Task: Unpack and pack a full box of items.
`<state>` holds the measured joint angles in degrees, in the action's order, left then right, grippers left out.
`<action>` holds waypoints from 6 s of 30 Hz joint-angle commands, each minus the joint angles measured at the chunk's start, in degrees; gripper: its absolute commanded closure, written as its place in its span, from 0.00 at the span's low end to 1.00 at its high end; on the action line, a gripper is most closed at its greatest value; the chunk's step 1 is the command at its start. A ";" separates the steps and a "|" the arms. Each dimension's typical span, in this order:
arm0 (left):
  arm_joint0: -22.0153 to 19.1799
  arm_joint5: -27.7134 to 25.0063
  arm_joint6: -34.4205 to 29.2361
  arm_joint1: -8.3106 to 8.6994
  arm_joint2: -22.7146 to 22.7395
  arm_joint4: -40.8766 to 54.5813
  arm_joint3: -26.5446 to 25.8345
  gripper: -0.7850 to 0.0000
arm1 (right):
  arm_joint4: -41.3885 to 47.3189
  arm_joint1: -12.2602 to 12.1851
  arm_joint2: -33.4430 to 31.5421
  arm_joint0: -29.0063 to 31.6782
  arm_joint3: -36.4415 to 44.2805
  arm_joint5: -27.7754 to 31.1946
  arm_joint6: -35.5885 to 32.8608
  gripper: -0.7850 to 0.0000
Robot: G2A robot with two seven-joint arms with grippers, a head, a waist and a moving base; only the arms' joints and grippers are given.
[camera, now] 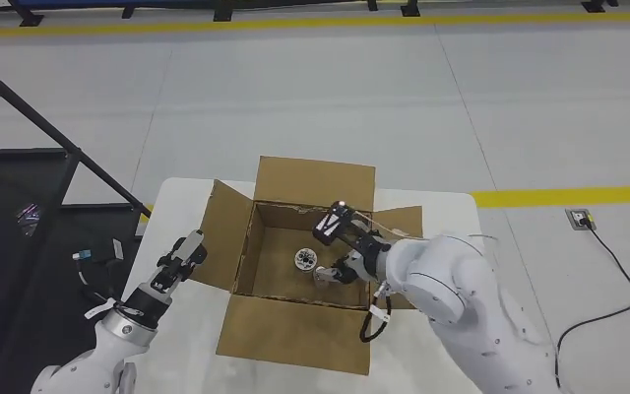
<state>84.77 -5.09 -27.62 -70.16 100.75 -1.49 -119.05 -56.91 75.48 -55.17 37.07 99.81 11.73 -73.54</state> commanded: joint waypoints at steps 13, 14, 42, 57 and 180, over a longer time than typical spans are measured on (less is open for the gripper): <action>0.00 0.00 0.00 0.00 0.00 0.00 0.00 0.00 | 2.54 6.51 17.73 -11.56 -28.38 -6.38 3.36 0.00; 0.00 0.00 0.00 0.00 0.00 0.00 0.00 0.00 | 2.64 6.81 18.08 -11.82 -29.53 -6.66 3.76 0.02; 0.00 0.00 0.00 0.00 0.00 0.00 0.00 0.00 | -12.64 -0.33 -6.83 9.68 17.38 -10.41 -9.59 1.00; 0.00 0.00 0.00 0.00 0.00 0.00 0.00 0.00 | -18.29 -3.39 -35.67 39.36 33.10 -14.12 -10.14 1.00; 5.52 -2.48 4.72 0.37 10.75 8.01 1.38 0.00 | -17.17 5.15 -14.57 22.16 28.12 -9.53 -0.38 1.00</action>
<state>90.29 -7.57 -22.90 -69.79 111.50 6.52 -117.67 -73.15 80.80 -68.36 57.65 124.93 2.69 -73.88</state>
